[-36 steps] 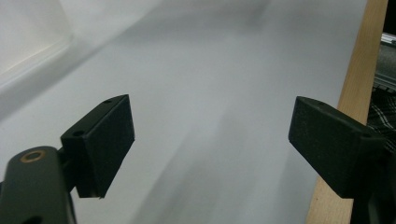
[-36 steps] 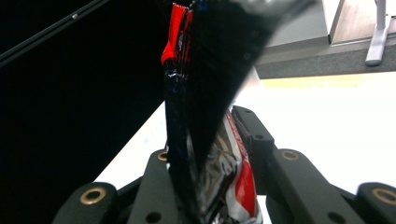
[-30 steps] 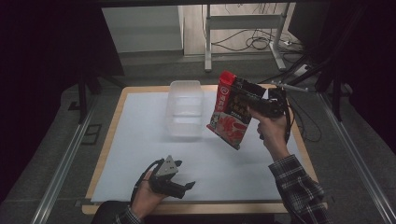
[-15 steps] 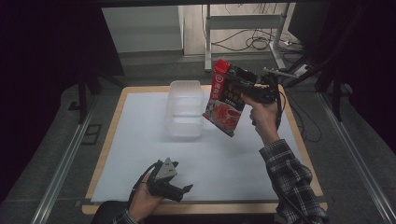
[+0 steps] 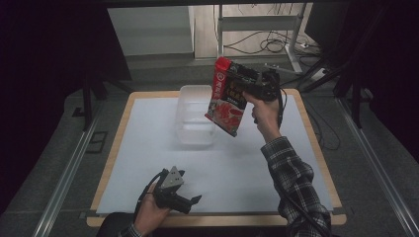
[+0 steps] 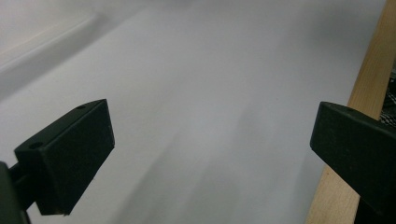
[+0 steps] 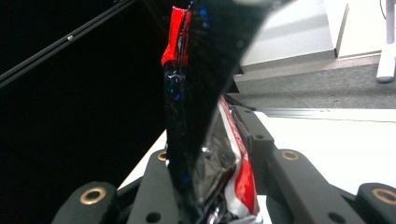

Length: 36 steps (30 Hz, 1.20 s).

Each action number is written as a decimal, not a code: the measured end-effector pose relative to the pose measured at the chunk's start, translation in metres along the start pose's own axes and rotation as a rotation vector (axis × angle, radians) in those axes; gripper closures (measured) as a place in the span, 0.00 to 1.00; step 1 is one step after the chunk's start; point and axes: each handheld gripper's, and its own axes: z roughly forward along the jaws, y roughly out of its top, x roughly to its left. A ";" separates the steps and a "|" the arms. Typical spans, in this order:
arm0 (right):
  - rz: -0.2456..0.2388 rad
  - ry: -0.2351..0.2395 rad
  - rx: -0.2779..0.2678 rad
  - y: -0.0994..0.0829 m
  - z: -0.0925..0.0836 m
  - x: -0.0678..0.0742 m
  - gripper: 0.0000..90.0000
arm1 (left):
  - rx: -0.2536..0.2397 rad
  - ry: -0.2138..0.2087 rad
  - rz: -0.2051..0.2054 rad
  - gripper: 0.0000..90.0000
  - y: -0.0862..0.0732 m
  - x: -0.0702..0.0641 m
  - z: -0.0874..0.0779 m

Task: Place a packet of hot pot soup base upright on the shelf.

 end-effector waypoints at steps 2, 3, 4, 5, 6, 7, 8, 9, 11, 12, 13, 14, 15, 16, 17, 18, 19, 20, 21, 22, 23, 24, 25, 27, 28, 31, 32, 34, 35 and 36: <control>0.000 0.005 -0.001 0.001 0.007 0.001 0.81 | -0.001 0.002 -0.004 0.00 0.000 0.000 0.000; -0.001 0.008 -0.002 0.001 0.010 0.002 0.81 | -0.001 0.001 -0.004 0.00 0.000 0.000 0.000; 0.003 0.010 -0.001 0.002 0.013 0.003 0.81 | 0.000 -0.001 -0.005 0.00 0.000 0.000 0.000; -0.002 0.015 0.002 0.002 0.016 0.003 0.81 | 0.001 -0.001 -0.005 0.00 0.000 0.000 0.000; -0.001 0.017 0.001 0.002 0.020 0.004 0.81 | 0.004 -0.001 -0.005 0.00 0.000 0.000 0.000; -0.006 0.020 0.006 0.002 0.024 0.005 0.81 | 0.004 -0.001 -0.005 0.00 0.000 0.000 0.001; -0.004 0.024 0.005 0.002 0.026 0.006 0.81 | 0.004 -0.003 -0.004 0.00 0.000 0.000 0.001; -0.006 0.027 0.008 0.001 0.030 0.007 0.81 | 0.007 -0.003 -0.003 0.00 0.000 0.000 0.001; -0.005 0.029 0.012 0.001 0.036 0.008 0.81 | 0.008 -0.003 -0.002 0.00 0.000 -0.001 0.002; -0.002 0.030 0.015 0.000 0.040 0.009 0.81 | 0.009 -0.003 -0.002 0.00 0.000 -0.001 0.002; -0.008 0.033 0.018 0.000 0.043 0.010 0.81 | 0.011 -0.003 -0.002 0.00 0.000 -0.001 0.002; -0.008 0.036 0.021 -0.001 0.046 0.011 0.81 | 0.015 -0.005 -0.001 0.00 0.000 -0.001 0.002; -0.007 0.038 0.020 -0.001 0.050 0.012 0.81 | 0.018 -0.006 0.000 0.00 0.000 -0.001 0.003; -0.012 0.040 0.022 -0.001 0.054 0.013 0.81 | 0.019 -0.006 0.000 0.00 0.000 -0.001 0.003; -0.015 0.041 0.024 -0.001 0.058 0.014 0.81 | 0.019 -0.007 0.000 0.00 0.000 -0.001 0.003; -0.015 0.043 0.026 -0.001 0.060 0.015 0.81 | 0.019 -0.008 0.000 0.00 0.000 -0.001 0.003; -0.021 0.043 0.023 -0.001 0.064 0.016 0.81 | 0.020 -0.007 0.000 0.00 0.000 -0.001 0.003; -0.024 0.044 0.028 -0.002 0.067 0.018 0.81 | 0.020 -0.007 0.001 0.00 0.000 -0.001 0.003; -0.027 0.046 0.026 -0.002 0.069 0.019 0.81 | 0.020 -0.008 0.000 0.00 0.000 -0.001 0.003; -0.029 0.049 0.031 -0.002 0.072 0.020 0.81 | 0.020 -0.007 -0.001 0.00 0.000 -0.001 0.003; -0.034 0.050 0.031 -0.003 0.075 0.021 0.81 | 0.021 -0.007 -0.001 0.00 -0.001 -0.001 0.003; -0.037 0.052 0.034 -0.004 0.078 0.022 0.81 | 0.022 -0.007 -0.001 0.00 -0.001 -0.001 0.003; -0.038 0.053 0.036 -0.005 0.082 0.024 0.81 | 0.022 -0.007 -0.001 0.00 -0.001 -0.001 0.003; -0.041 0.059 0.044 -0.007 0.087 0.026 0.81 | 0.023 -0.006 -0.001 0.00 -0.001 -0.001 0.003; -0.046 0.061 0.048 -0.009 0.089 0.026 0.81 | 0.025 -0.007 0.000 0.00 -0.001 -0.001 0.003; -0.049 0.067 0.064 -0.014 0.096 0.028 0.81 | 0.036 -0.003 0.001 0.00 -0.001 -0.001 0.004; -0.049 0.067 0.071 -0.017 0.098 0.028 0.81 | 0.039 0.000 0.002 0.00 -0.001 0.000 0.004; -0.047 0.067 0.080 -0.020 0.101 0.028 0.81 | 0.041 0.001 -0.004 0.00 -0.001 0.000 0.004; -0.050 0.067 0.086 -0.022 0.103 0.028 0.81 | 0.038 0.001 -0.008 0.00 -0.001 0.001 0.004; -0.058 0.063 0.088 -0.024 0.104 0.027 0.81 | 0.037 0.000 -0.010 0.00 -0.002 0.001 0.004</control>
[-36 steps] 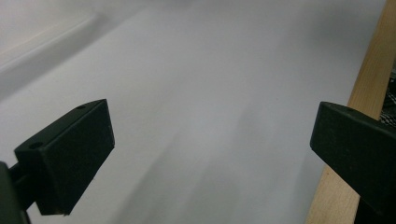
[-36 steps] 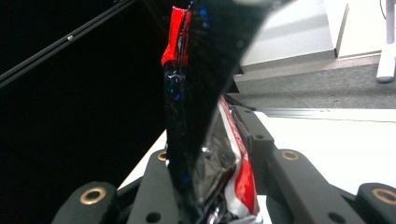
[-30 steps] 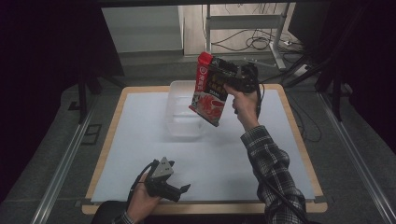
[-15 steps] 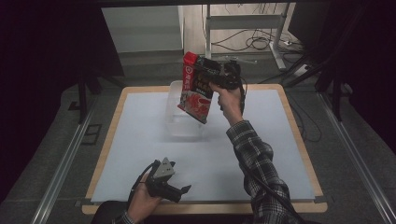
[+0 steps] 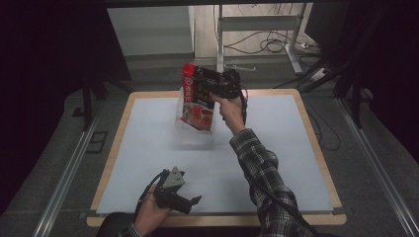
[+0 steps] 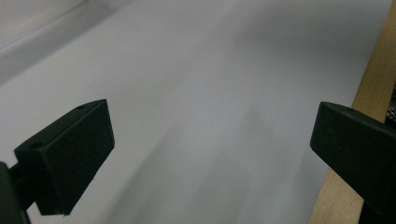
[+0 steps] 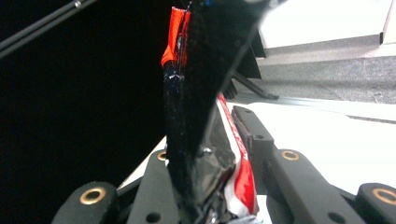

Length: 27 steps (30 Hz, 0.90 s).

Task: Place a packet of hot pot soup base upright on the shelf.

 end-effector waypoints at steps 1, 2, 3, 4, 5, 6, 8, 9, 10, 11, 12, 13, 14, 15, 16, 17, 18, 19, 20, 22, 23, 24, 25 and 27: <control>-0.002 -0.002 0.006 -0.001 0.001 0.000 0.81 | -0.002 -0.002 -0.003 0.00 0.000 0.000 0.000; -0.001 -0.003 0.011 -0.003 0.002 -0.001 0.81 | -0.002 -0.003 -0.003 0.00 0.000 0.000 0.000; 0.002 -0.002 0.016 -0.005 0.003 -0.002 0.81 | -0.001 -0.003 -0.003 0.00 0.000 0.000 0.000; 0.004 -0.001 0.017 -0.006 0.003 -0.002 0.81 | -0.001 -0.003 -0.003 0.00 0.000 0.000 0.000; 0.004 -0.002 0.020 -0.008 0.004 -0.003 0.81 | 0.001 -0.004 -0.003 0.00 0.000 0.000 0.001; 0.003 -0.001 0.024 -0.009 0.005 -0.003 0.81 | 0.002 -0.005 -0.003 0.00 0.000 -0.001 0.001; 0.003 -0.001 0.029 -0.012 0.006 -0.003 0.80 | 0.003 -0.004 -0.003 0.00 0.000 0.000 0.001; -0.001 0.000 0.031 -0.014 0.006 -0.002 0.80 | 0.003 -0.002 -0.004 0.00 0.000 0.000 0.000; -0.003 0.001 0.035 -0.015 0.007 -0.002 0.80 | 0.002 -0.002 -0.008 0.00 0.000 0.001 0.000; -0.004 0.002 0.038 -0.016 0.007 -0.002 0.80 | 0.001 -0.004 -0.010 0.00 0.000 0.001 0.000; -0.007 0.003 0.042 -0.018 0.008 -0.002 0.80 | 0.002 -0.002 -0.011 0.00 -0.001 0.001 0.000; -0.007 0.005 0.045 -0.020 0.008 -0.002 0.80 | 0.002 -0.002 -0.012 0.00 -0.001 0.001 0.000; -0.005 0.008 0.048 -0.021 0.009 -0.003 0.79 | 0.003 -0.004 -0.013 0.00 -0.001 0.001 0.000; -0.004 0.010 0.050 -0.023 0.009 -0.003 0.79 | 0.004 -0.003 -0.012 0.00 -0.001 0.001 0.000; -0.004 0.013 0.051 -0.025 0.010 -0.004 0.79 | 0.005 -0.004 -0.011 0.00 -0.001 0.001 0.000; -0.002 0.015 0.049 -0.026 0.009 -0.005 0.79 | 0.005 -0.004 -0.010 0.00 -0.001 0.001 0.001; -0.003 0.016 0.047 -0.027 0.009 -0.006 0.79 | 0.005 -0.004 -0.010 0.00 -0.001 0.001 0.001; -0.007 0.015 0.050 -0.028 0.008 -0.007 0.79 | 0.006 -0.004 -0.011 0.00 -0.001 0.001 0.001; -0.018 0.015 0.056 -0.029 0.007 -0.008 0.79 | 0.007 -0.005 -0.011 0.00 -0.001 0.001 0.001; -0.038 0.010 0.070 -0.032 0.005 -0.010 0.78 | 0.008 -0.006 -0.013 0.00 -0.001 0.001 0.001; -0.043 0.007 0.074 -0.033 0.004 -0.011 0.78 | 0.009 -0.006 -0.013 0.00 -0.001 0.001 0.002; -0.040 0.006 0.081 -0.035 0.002 -0.013 0.78 | 0.010 -0.007 -0.012 0.00 -0.001 0.001 0.002; -0.038 0.004 0.084 -0.036 0.001 -0.014 0.77 | 0.011 -0.007 -0.011 0.00 -0.001 0.001 0.002; -0.039 -0.008 0.088 -0.039 -0.001 -0.018 0.76 | 0.013 -0.008 -0.010 0.00 -0.001 0.001 0.002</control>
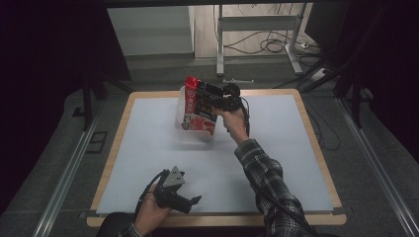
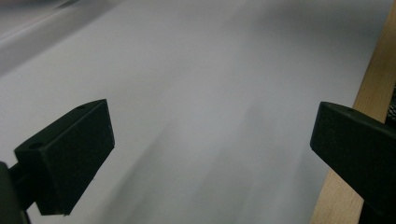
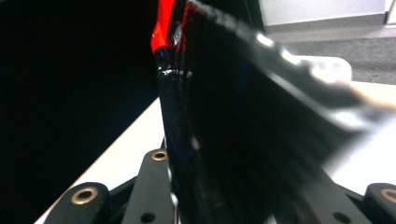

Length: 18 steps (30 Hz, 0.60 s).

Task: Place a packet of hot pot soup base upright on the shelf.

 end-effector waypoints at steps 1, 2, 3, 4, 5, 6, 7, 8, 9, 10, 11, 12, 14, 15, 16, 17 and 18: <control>0.008 0.009 -0.002 -0.001 -0.001 -0.002 0.76 | 0.000 -0.001 0.000 0.00 0.000 0.000 0.000; 0.013 0.015 -0.003 -0.001 -0.001 -0.003 0.75 | 0.001 -0.002 0.000 0.00 0.000 0.000 0.000; 0.014 0.019 -0.002 -0.001 -0.002 -0.004 0.73 | 0.000 -0.002 0.000 0.00 0.000 0.000 0.000; 0.007 0.019 0.002 -0.001 -0.001 -0.004 0.72 | -0.001 -0.003 -0.001 0.00 0.000 0.001 0.000; -0.005 0.014 0.004 -0.001 -0.002 -0.004 0.69 | -0.002 -0.004 -0.004 0.00 0.000 0.001 0.000; -0.018 0.006 0.007 0.000 -0.002 -0.003 0.67 | -0.004 -0.004 -0.006 0.00 0.000 0.001 0.000; -0.025 0.007 0.007 0.000 -0.002 -0.002 0.66 | -0.006 -0.004 -0.008 0.00 -0.001 0.002 -0.001; -0.029 0.009 0.008 0.001 -0.002 -0.002 0.64 | -0.009 -0.007 -0.009 0.00 -0.001 0.002 -0.001; -0.036 0.009 0.007 0.001 -0.003 -0.002 0.63 | -0.014 -0.011 -0.011 0.00 -0.001 0.002 -0.001; -0.040 0.006 0.008 0.002 -0.003 -0.001 0.61 | -0.018 -0.015 -0.011 0.00 -0.001 0.002 -0.002; -0.045 0.005 0.010 0.002 -0.003 -0.001 0.60 | -0.022 -0.017 -0.010 0.00 -0.001 0.002 -0.002; -0.048 0.003 0.013 0.002 -0.004 0.000 0.58 | -0.024 -0.020 -0.007 0.00 -0.001 0.002 -0.002; -0.060 -0.004 0.018 0.002 -0.004 0.000 0.56 | -0.039 -0.028 0.003 0.00 0.000 0.001 -0.003; -0.064 -0.004 0.025 0.002 -0.005 0.000 0.56 | -0.046 -0.030 0.006 0.00 0.000 0.000 -0.003; -0.068 -0.004 0.028 0.001 -0.005 0.000 0.55 | -0.053 -0.034 0.011 0.00 0.001 -0.001 -0.003; -0.080 -0.009 0.033 0.001 -0.006 0.001 0.53 | -0.055 -0.034 0.013 0.00 0.001 -0.001 -0.004; -0.087 -0.012 0.035 0.001 -0.006 0.001 0.52 | -0.057 -0.036 0.017 0.00 0.001 -0.001 -0.004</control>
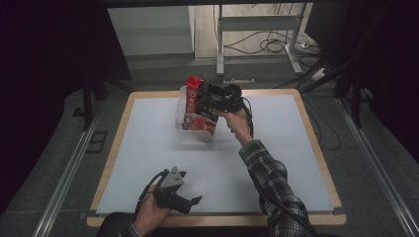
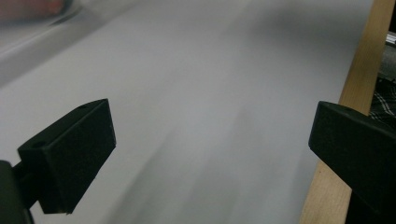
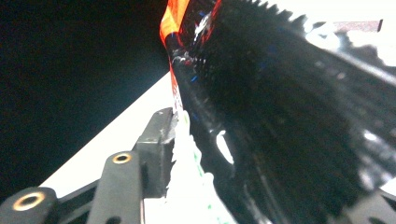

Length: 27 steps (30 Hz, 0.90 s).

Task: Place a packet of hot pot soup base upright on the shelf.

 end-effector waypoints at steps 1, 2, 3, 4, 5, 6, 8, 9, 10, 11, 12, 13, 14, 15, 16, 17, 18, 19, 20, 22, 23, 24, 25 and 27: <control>-0.007 -0.003 0.004 0.000 -0.001 0.000 0.51 | -0.004 0.000 0.003 0.00 0.000 0.000 0.000; -0.013 -0.006 0.006 0.000 -0.001 0.001 0.50 | -0.007 0.000 0.007 0.01 0.000 0.000 0.000; -0.020 -0.006 0.008 0.000 -0.002 0.001 0.48 | -0.008 0.000 0.008 0.01 0.000 -0.001 -0.001; -0.024 -0.009 0.011 0.001 -0.002 0.002 0.47 | -0.008 -0.001 0.009 0.01 0.000 -0.001 -0.001; -0.031 -0.010 0.014 0.001 -0.003 0.003 0.47 | -0.006 -0.002 0.009 0.01 0.000 -0.001 0.000; -0.037 -0.012 0.013 0.001 -0.004 0.003 0.46 | -0.005 -0.004 0.010 0.01 0.000 -0.001 0.000; -0.041 -0.013 0.016 0.002 -0.005 0.004 0.45 | -0.006 -0.010 0.008 0.01 0.000 -0.001 0.000; -0.044 -0.015 0.018 0.002 -0.006 0.004 0.44 | -0.005 -0.008 0.011 0.01 0.000 -0.002 0.000; -0.047 -0.016 0.020 0.002 -0.006 0.005 0.44 | -0.004 -0.007 0.014 0.01 0.000 -0.002 0.001; -0.052 -0.018 0.022 0.002 -0.007 0.005 0.44 | -0.003 -0.008 0.017 0.01 0.000 -0.002 0.001; -0.057 -0.020 0.025 0.002 -0.008 0.006 0.43 | -0.002 -0.006 0.021 0.01 0.000 -0.002 0.001; -0.061 -0.022 0.026 0.003 -0.008 0.006 0.42 | 0.000 -0.004 0.027 0.01 0.000 -0.002 0.001; -0.068 -0.024 0.027 0.003 -0.009 0.007 0.42 | 0.002 0.000 0.029 0.02 0.000 -0.002 0.001; -0.073 -0.026 0.028 0.003 -0.009 0.007 0.41 | 0.004 0.003 0.029 0.02 0.000 -0.001 0.001; -0.075 -0.028 0.031 0.003 -0.010 0.008 0.41 | 0.003 0.004 0.025 0.02 0.000 -0.001 0.001; -0.083 -0.029 0.030 0.003 -0.011 0.008 0.40 | 0.002 0.004 0.020 0.02 0.000 -0.001 0.000; -0.085 -0.029 0.032 0.003 -0.011 0.008 0.40 | 0.002 0.003 0.017 0.02 0.000 -0.001 0.000; -0.091 -0.032 0.033 0.003 -0.012 0.009 0.39 | 0.003 0.001 0.016 0.02 0.000 -0.001 0.000; -0.095 -0.033 0.035 0.003 -0.012 0.009 0.39 | 0.004 -0.002 0.013 0.02 0.000 0.000 0.000; -0.102 -0.035 0.041 0.003 -0.013 0.010 0.37 | 0.004 -0.008 0.008 0.02 0.001 -0.001 0.001; -0.106 -0.036 0.043 0.003 -0.014 0.010 0.36 | 0.004 -0.007 0.008 0.02 0.001 -0.001 0.001; -0.109 -0.036 0.044 0.003 -0.014 0.010 0.36 | 0.004 -0.007 0.006 0.02 0.001 -0.001 0.001; -0.112 -0.036 0.045 0.003 -0.015 0.010 0.35 | 0.003 -0.011 0.002 0.02 0.001 -0.001 0.000; -0.116 -0.033 0.045 0.003 -0.016 0.010 0.33 | 0.003 -0.014 -0.004 0.02 0.001 0.000 0.000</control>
